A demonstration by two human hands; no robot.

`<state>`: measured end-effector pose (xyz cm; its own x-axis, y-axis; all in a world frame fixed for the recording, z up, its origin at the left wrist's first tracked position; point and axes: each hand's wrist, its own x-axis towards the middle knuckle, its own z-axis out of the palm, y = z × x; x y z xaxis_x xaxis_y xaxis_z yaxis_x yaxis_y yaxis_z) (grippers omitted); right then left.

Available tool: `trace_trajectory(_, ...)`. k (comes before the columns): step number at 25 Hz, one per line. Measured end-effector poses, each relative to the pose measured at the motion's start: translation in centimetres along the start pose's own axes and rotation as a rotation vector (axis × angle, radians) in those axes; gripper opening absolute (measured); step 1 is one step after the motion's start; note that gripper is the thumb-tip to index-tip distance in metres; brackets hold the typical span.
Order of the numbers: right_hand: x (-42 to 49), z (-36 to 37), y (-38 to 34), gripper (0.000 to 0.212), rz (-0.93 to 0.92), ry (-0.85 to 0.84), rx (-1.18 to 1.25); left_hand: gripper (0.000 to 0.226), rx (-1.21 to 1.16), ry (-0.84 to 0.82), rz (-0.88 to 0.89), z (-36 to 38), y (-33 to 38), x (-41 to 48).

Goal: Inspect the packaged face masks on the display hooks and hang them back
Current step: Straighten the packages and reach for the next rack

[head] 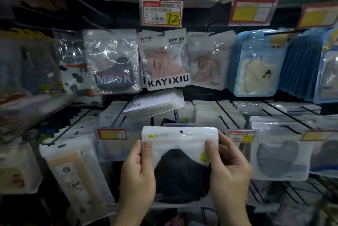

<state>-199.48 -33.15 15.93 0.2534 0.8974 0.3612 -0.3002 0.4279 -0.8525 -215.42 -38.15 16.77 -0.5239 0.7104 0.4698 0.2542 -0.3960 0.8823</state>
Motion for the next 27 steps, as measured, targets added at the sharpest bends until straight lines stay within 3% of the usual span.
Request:
trace_trajectory(8, -0.7, -0.8, 4.2, 0.027, 0.086, 0.02, -0.053, 0.03, 0.079, -0.003, -0.111, 0.6, -5.6, -0.7)
trace_trajectory(20, 1.7, 1.4, 4.9, 0.036, -0.006, 0.107, -0.047, 0.034, 0.098, -0.039, -0.053, 1.8, -5.7, 3.4)
trace_trajectory(27, 2.5, 1.7, 5.8, 0.022, 0.006, 0.144, -0.131, 0.035, 0.112, -0.058, -0.096, 2.4, -7.0, 4.3)
